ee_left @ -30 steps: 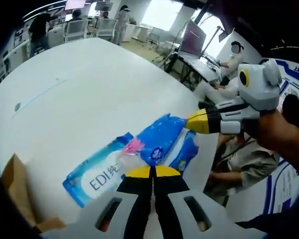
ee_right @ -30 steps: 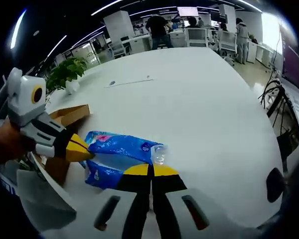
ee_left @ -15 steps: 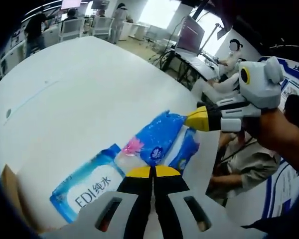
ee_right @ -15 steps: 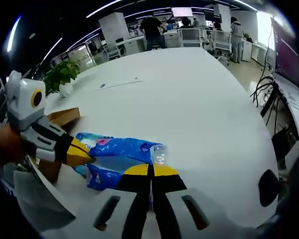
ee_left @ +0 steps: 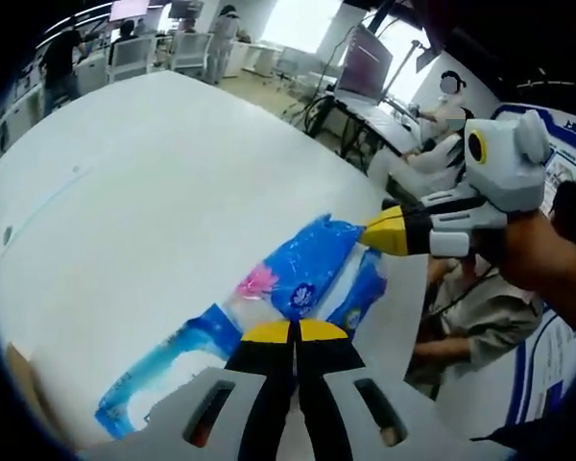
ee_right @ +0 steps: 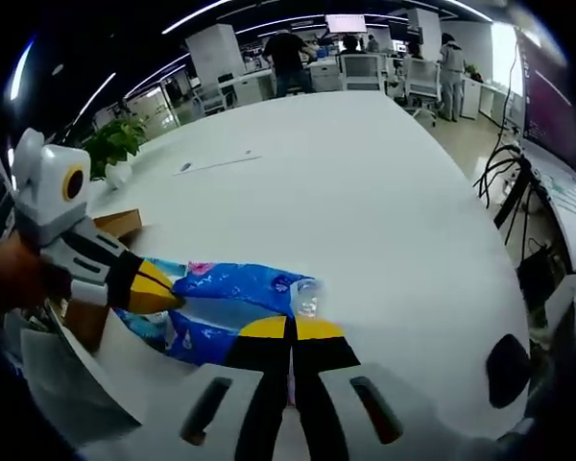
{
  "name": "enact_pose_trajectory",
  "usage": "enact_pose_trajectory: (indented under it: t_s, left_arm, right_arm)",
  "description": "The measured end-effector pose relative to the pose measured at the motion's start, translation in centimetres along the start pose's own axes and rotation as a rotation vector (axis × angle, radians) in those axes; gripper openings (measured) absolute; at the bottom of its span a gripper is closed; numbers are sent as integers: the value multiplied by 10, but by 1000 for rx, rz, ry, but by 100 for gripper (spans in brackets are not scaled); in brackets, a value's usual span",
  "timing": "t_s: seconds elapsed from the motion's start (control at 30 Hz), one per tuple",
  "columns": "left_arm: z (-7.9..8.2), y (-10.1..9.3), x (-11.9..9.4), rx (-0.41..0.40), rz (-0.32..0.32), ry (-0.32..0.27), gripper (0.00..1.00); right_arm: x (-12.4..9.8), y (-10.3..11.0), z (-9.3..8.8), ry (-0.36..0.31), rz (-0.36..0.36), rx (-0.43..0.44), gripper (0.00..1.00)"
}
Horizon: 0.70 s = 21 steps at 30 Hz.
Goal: Operate the shoe box by opening the lid, removing the specified soft item, and placing it in the target area until the item is outside and the box remains undamaged.
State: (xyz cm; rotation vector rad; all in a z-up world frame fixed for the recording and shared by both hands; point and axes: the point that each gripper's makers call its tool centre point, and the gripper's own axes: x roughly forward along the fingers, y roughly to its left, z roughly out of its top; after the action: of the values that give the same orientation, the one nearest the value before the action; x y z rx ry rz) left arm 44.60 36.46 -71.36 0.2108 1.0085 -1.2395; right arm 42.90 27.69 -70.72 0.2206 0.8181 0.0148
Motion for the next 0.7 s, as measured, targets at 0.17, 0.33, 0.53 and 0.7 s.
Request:
enact_pose_trajectory:
  t_s: [0.17, 0.33, 0.53, 0.7]
  left_arm:
    - [0, -1, 9, -6, -6, 8, 0]
    - [-2, 0, 16, -17, -8, 20, 0]
    - [-1, 1, 24, -17, -11, 32, 0]
    - [-5, 5, 30, -21, -7, 49, 0]
  right_arm:
    - [5, -10, 0, 7, -8, -4, 0]
    - [11, -14, -3, 16, -10, 1, 0]
    - [16, -22, -7, 24, -16, 7, 0]
    - [20, -24, -12, 33, -11, 14, 0]
